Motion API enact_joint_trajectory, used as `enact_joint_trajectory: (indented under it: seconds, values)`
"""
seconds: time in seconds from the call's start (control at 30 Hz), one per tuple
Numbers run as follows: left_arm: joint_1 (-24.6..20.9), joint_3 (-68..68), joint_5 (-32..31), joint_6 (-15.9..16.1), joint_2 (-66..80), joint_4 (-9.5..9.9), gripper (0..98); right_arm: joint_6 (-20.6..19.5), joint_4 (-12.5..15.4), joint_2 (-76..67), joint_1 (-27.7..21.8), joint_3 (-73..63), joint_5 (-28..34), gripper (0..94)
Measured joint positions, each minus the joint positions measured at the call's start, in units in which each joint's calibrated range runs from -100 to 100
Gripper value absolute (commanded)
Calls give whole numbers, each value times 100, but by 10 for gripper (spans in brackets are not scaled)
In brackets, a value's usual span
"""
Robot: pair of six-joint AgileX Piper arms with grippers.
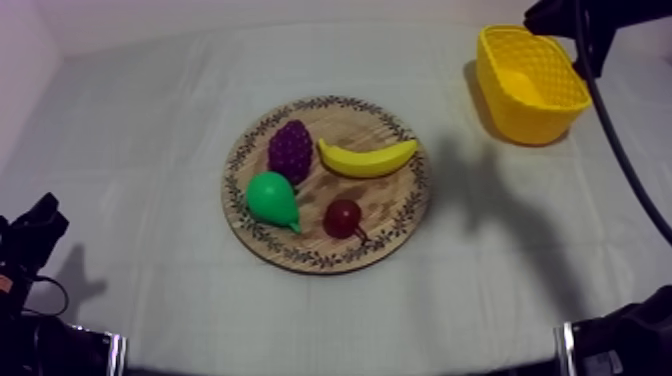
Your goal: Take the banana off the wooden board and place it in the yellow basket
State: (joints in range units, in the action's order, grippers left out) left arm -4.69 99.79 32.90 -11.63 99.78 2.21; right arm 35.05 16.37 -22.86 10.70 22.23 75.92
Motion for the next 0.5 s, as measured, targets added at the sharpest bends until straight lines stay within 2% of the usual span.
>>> enact_joint_trajectory:
  seconds: [0.13,0.27,0.5]
  values:
    - [0,0,0,0,0,0,1,-98,180,148,149,0,35,71]
    - [0,0,0,0,0,0,1,-187,230,317,322,0,6,74]
    - [0,0,0,0,0,0,1,-400,46,645,728,-102,3,84]
